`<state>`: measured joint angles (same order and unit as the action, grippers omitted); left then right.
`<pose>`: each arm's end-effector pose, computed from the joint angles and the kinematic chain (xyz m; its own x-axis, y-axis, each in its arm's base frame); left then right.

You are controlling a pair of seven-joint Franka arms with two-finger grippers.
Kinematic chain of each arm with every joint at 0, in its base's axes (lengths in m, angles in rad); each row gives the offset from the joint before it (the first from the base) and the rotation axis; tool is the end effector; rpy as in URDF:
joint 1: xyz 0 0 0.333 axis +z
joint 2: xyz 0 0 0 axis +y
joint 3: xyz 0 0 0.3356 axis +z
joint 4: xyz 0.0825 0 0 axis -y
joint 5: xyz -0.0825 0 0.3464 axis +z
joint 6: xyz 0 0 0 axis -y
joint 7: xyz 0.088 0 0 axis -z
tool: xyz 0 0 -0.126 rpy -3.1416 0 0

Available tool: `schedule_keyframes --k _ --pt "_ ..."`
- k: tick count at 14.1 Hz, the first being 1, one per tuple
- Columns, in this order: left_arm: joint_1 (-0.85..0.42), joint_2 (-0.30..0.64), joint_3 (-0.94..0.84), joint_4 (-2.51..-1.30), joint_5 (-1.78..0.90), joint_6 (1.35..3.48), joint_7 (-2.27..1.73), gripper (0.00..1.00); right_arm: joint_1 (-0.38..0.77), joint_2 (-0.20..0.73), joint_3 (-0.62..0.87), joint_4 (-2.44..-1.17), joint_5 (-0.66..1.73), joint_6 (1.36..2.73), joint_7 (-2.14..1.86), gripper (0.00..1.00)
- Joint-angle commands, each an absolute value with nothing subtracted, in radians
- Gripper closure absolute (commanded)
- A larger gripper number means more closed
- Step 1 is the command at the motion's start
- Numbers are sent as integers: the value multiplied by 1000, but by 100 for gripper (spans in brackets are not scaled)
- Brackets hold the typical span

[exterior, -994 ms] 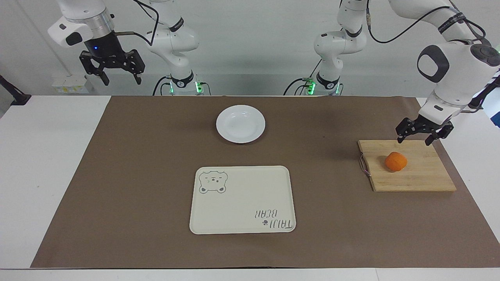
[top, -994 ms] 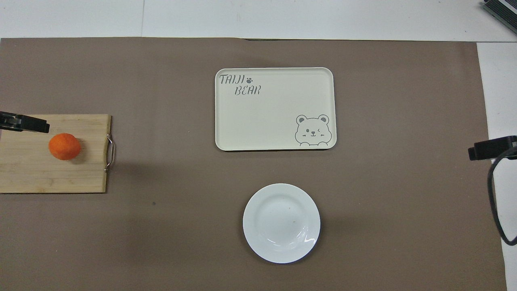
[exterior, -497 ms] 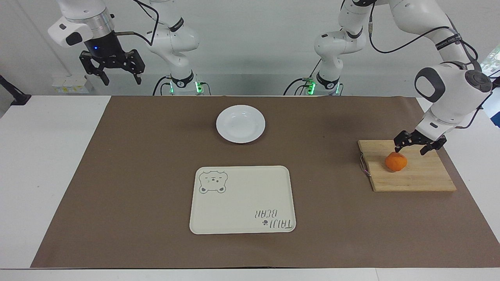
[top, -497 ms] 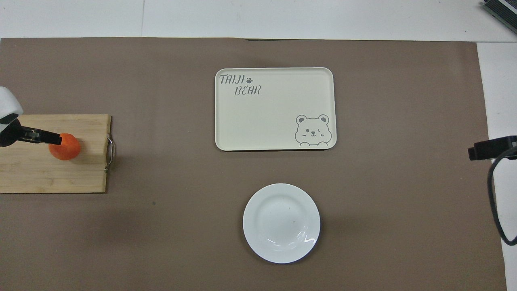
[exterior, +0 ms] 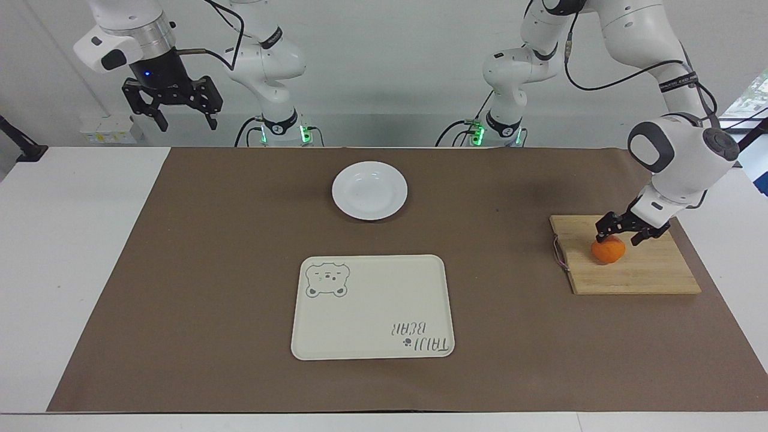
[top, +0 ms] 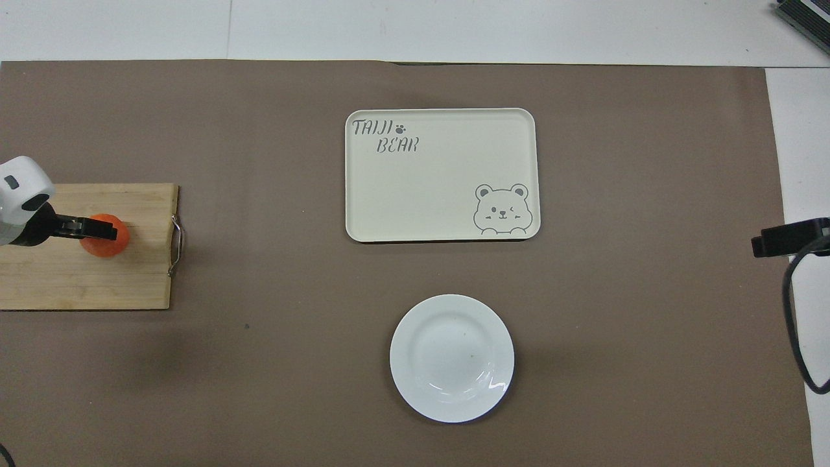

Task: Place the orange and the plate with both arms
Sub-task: 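Lower the left gripper onto the orange and close it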

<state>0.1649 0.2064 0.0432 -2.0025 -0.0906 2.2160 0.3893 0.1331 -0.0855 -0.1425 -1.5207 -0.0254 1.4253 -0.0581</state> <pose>0.5548 0.1118 0.3793 0.9915 -0.1267 0.0296 -0.1282 -0.9901 0.0569 0.4726 -0.0118 0.6757 0.9989 0.0456 -0.0115 0.0458 -0.9989 0.0124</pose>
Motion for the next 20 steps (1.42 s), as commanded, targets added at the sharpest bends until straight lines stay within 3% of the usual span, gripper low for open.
schedule_keyframes --k 1,5,6,7,8,12,20 --pt "173 215 40 -2037 -107 2275 410 0 123 -98 -137 -1539 -15 1434 -44 0" --pt "178 255 38 -2063 -107 2336 413 0 123 -98 -137 -1539 -15 1434 -44 0" --pt "176 253 40 -2065 -107 2330 411 23 123 -98 -137 -1539 -15 1434 -44 0" --pt "176 252 40 -2065 -107 2323 408 69 123 -98 -137 -1539 -15 1434 -44 0" --pt "176 250 38 -2060 -109 2315 410 97 123 -98 -137 -1539 -15 1434 -44 0" --pt "172 236 40 -2019 -110 2257 405 100 123 -98 -137 -1539 -15 1434 -44 0" --pt "146 201 28 -1777 -80 1972 397 100 123 -98 -137 -1539 -15 1434 -44 0"
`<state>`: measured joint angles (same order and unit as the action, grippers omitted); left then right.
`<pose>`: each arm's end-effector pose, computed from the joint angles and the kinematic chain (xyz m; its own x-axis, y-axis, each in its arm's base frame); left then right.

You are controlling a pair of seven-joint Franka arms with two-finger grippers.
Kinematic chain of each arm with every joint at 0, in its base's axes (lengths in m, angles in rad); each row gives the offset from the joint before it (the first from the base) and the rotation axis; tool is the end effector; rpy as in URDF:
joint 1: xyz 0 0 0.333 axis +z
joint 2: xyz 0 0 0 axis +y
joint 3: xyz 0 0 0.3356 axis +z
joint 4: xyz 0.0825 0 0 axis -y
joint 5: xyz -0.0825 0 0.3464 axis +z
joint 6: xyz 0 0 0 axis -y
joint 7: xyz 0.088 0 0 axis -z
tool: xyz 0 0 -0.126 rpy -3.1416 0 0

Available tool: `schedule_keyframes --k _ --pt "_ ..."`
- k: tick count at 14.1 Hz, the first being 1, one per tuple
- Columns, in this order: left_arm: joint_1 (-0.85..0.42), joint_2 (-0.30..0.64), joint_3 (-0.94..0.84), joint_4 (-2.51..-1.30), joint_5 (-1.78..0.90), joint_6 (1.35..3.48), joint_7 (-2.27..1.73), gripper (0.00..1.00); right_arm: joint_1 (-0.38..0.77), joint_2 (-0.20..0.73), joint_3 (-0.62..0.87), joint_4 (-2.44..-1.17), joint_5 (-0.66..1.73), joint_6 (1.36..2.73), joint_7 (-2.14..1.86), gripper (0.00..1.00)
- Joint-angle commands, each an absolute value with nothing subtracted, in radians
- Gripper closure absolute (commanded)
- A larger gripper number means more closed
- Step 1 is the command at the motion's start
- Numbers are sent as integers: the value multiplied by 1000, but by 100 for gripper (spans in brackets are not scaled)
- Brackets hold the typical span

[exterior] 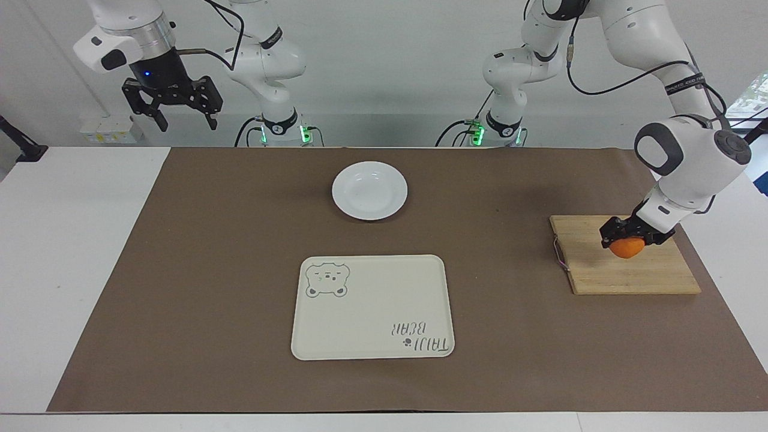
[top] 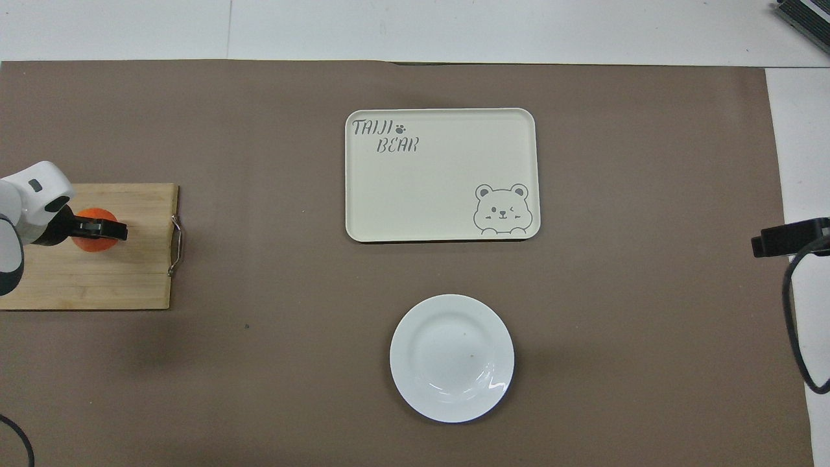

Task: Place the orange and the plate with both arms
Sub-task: 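Carry the orange with the left gripper over the white plate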

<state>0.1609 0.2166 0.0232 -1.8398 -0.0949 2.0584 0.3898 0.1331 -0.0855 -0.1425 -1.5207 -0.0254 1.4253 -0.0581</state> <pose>0.5774 0.1000 0.4288 0.9867 -0.1600 0.0303 -0.1618 -0.9841 0.0728 0.4726 -0.0118 0.6757 0.9989 0.0456 -0.0115 0.0458 -0.9989 0.0124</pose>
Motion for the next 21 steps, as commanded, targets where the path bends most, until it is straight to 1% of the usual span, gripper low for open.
schedule_keyframes --k 1,3,5,7,11,15,18,21 --pt "129 193 29 -1738 -62 1921 379 100 123 -98 -137 -1539 -15 1434 -44 0" --pt "101 166 28 -1678 -29 1821 303 100 123 -98 -137 -1539 -14 1434 -44 0" --pt "68 132 26 -1645 -25 1735 227 100 123 -98 -137 -1539 -15 1434 -44 0" --pt "26 92 26 -1623 -23 1665 158 100 123 -98 -137 -1539 -15 1434 -44 0" --pt "-75 25 23 -1623 -23 1576 -21 100 123 -98 -137 -1539 -15 1434 -44 0" --pt "-194 -3 15 -1643 -25 1566 -132 100 123 -98 -137 -1539 -15 1434 -44 0" --pt "-299 -21 9 -1695 -26 1624 -280 100 123 -98 -137 -1539 -15 1434 -44 0" --pt "-379 -25 8 -1752 -29 1692 -311 100 123 -98 -137 -1539 -15 1434 -44 0"
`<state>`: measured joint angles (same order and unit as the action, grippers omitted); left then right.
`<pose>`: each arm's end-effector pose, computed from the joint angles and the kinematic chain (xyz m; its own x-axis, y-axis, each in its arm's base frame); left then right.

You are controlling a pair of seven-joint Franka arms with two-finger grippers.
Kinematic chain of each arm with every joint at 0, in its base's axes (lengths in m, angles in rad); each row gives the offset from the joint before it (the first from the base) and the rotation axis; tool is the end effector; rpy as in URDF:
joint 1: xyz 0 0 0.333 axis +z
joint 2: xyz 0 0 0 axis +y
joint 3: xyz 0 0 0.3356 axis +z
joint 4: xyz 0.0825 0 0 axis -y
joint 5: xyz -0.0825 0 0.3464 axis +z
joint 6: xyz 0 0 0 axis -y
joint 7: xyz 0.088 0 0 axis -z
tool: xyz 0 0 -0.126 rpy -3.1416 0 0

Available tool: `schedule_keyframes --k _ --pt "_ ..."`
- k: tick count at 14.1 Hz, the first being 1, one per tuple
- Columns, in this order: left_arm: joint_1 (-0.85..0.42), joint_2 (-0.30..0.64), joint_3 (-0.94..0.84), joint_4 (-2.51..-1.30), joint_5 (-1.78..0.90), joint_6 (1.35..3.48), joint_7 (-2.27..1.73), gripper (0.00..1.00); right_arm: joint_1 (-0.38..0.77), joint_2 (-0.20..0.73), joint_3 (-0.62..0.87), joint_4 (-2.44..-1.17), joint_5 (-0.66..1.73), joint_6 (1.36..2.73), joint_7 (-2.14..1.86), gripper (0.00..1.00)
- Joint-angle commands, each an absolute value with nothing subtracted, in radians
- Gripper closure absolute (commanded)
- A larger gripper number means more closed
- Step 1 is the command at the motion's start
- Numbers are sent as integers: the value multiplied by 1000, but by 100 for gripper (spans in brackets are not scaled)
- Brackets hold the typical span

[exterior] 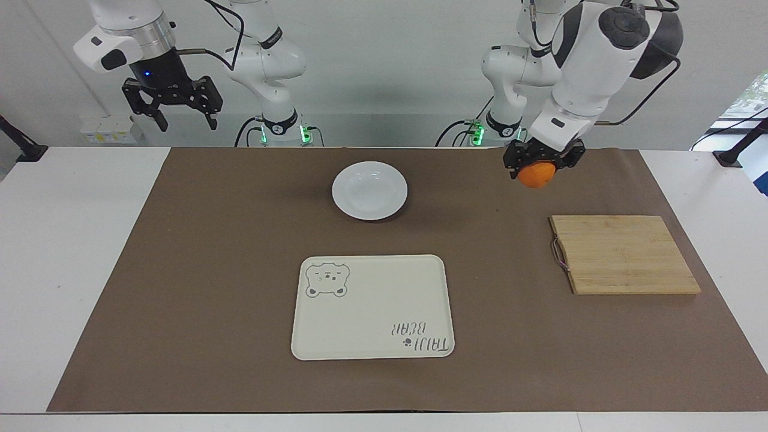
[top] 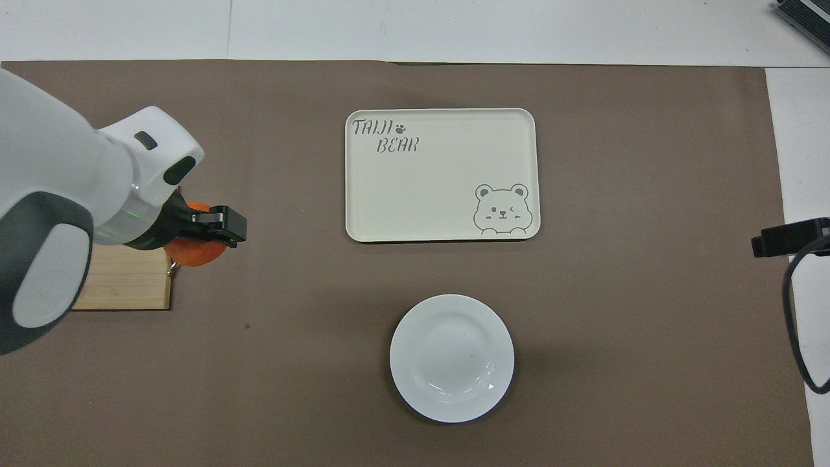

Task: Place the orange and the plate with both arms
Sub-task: 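Carry the orange with the left gripper over the white plate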

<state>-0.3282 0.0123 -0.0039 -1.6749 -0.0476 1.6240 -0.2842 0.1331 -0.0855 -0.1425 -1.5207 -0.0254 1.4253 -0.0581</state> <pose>0.4898 -0.1750 0.5781 0.9963 -0.0448 -0.0739 -0.0428 -0.9987 0.0277 0.4726 -0.0118 0.6757 0.9989 0.0456 -0.0115 0.0458 -0.9989 0.0124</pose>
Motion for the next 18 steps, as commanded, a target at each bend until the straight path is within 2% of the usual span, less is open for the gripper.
schedule_keyframes --k 1,7,11,18 --pt "-403 -31 8 -1778 -31 1721 -311 100 123 -98 -137 -1539 -14 1434 -44 0" --pt "-576 -23 8 -1960 -35 1952 -357 100 123 -98 -137 -1539 -15 1434 -44 0" --pt "-707 31 8 -2058 -38 2151 -490 100 123 -98 -137 -1539 -15 1434 -44 0" --pt "-916 158 6 -2083 -51 2376 -759 100 123 -98 -137 -1539 -14 1434 -44 0"
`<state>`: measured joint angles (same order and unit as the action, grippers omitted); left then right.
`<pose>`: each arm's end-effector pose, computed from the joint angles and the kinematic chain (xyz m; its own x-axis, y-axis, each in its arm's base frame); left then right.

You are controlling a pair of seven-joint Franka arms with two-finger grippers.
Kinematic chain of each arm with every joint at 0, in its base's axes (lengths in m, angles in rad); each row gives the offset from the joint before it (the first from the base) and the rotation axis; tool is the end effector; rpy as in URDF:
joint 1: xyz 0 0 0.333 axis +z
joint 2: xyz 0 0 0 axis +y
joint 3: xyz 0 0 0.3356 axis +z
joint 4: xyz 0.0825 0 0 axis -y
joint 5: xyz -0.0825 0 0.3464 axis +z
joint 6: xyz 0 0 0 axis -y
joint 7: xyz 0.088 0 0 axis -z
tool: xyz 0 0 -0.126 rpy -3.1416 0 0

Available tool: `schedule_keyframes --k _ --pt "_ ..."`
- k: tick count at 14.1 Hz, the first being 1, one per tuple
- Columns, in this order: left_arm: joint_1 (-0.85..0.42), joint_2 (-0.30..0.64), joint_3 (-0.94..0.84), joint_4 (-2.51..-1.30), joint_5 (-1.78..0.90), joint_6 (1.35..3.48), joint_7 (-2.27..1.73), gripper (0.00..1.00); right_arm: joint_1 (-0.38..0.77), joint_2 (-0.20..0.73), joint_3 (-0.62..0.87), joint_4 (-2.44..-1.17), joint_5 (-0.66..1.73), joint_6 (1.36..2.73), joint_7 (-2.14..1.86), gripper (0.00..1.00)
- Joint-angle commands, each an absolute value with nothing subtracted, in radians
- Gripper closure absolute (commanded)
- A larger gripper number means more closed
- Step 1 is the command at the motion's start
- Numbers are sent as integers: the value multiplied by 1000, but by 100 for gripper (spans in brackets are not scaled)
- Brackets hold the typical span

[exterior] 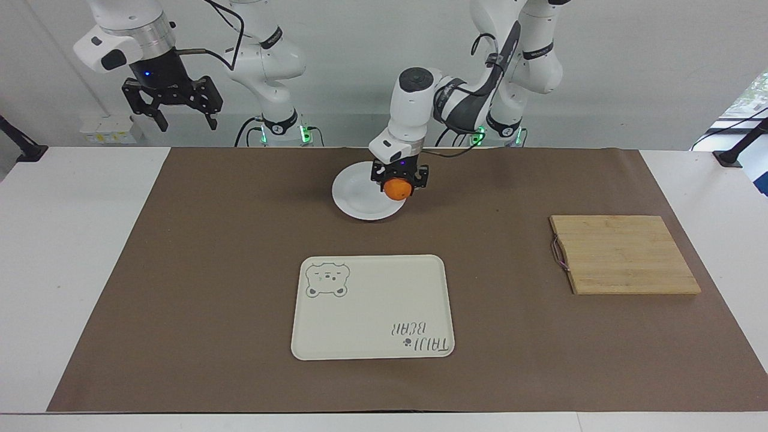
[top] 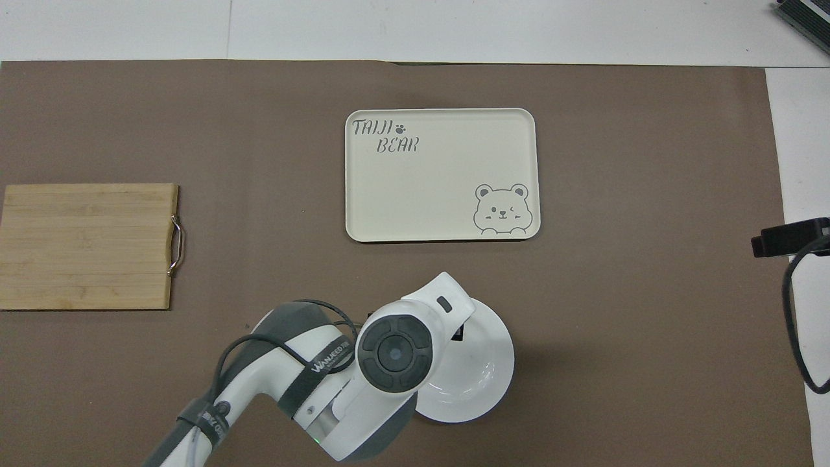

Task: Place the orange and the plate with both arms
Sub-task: 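Carry the orange with the left gripper over the white plate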

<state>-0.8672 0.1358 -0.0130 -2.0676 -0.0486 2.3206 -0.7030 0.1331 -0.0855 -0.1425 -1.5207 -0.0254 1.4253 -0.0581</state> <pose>0.3540 -0.4306 0.4013 0.9879 -0.1419 0.0622 -0.1479 -0.9833 0.1064 0.4726 -0.0118 0.6757 0.9989 0.0456 -0.0115 0.0458 -0.9989 0.0124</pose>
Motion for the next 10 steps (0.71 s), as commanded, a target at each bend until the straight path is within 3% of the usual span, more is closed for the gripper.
schedule_keyframes --k 1,4,5,6,10 --pt "-940 187 6 -2083 -51 2402 -797 100 123 -98 -137 -1539 -15 1434 -44 0" --pt "-1008 294 8 -2083 -51 2549 -908 100 123 -98 -137 -1539 -15 1434 -44 0" --pt "-1008 298 8 -2082 -51 2554 -917 60 123 -98 -137 -1539 -15 1434 -44 0" --pt "-1015 295 9 -2082 -51 2550 -920 1 123 -98 -137 -1539 -15 1434 -44 0" --pt "-994 192 12 -2069 -51 2424 -945 0 123 -98 -137 -1539 -15 1434 -44 0"
